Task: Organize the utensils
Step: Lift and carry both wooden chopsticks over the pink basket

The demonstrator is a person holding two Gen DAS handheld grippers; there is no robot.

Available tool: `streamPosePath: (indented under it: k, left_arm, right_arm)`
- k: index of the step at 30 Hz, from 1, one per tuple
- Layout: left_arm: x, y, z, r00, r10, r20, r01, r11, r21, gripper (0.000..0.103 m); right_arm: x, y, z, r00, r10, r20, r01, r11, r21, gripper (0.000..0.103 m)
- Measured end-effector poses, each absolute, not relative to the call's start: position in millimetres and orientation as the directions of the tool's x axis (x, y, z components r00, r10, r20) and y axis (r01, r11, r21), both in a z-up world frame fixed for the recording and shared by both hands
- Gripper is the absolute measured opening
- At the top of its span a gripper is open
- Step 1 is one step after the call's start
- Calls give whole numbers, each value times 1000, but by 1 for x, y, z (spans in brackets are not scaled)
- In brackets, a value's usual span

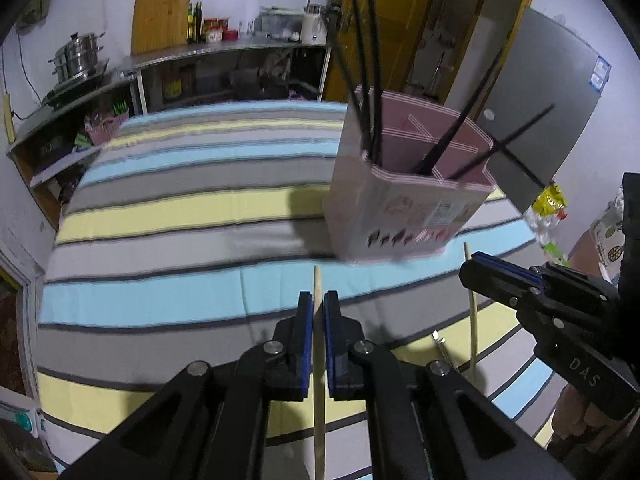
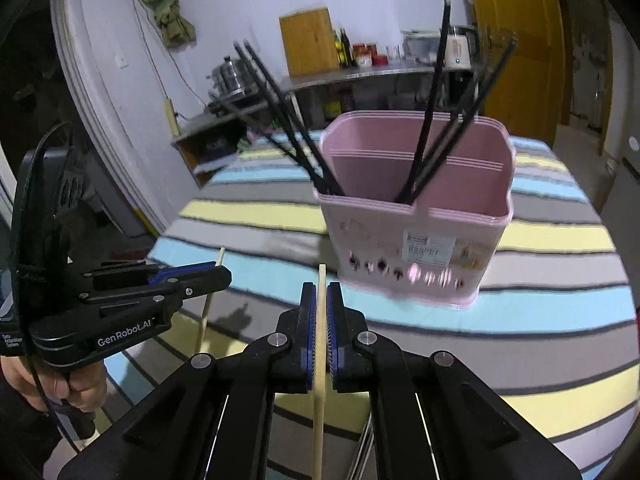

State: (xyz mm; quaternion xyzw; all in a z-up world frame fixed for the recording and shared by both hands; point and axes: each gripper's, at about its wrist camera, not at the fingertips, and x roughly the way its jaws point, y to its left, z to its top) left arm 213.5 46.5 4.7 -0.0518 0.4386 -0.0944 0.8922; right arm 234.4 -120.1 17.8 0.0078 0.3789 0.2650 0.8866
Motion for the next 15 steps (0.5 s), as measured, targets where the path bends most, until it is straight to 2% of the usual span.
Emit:
streamPosePath:
  k: [8,15]
  left_arm:
    - [215,50,47,670,-223,-708,148,975,-167,6]
    - [208,50,63,703,-228,-673,151,974,-171,6]
  right_arm:
    - [234,-124,50,640,478,-601,-461,865,197,5]
    - [226,-131,58,663,478,-576,-451,869,203,5]
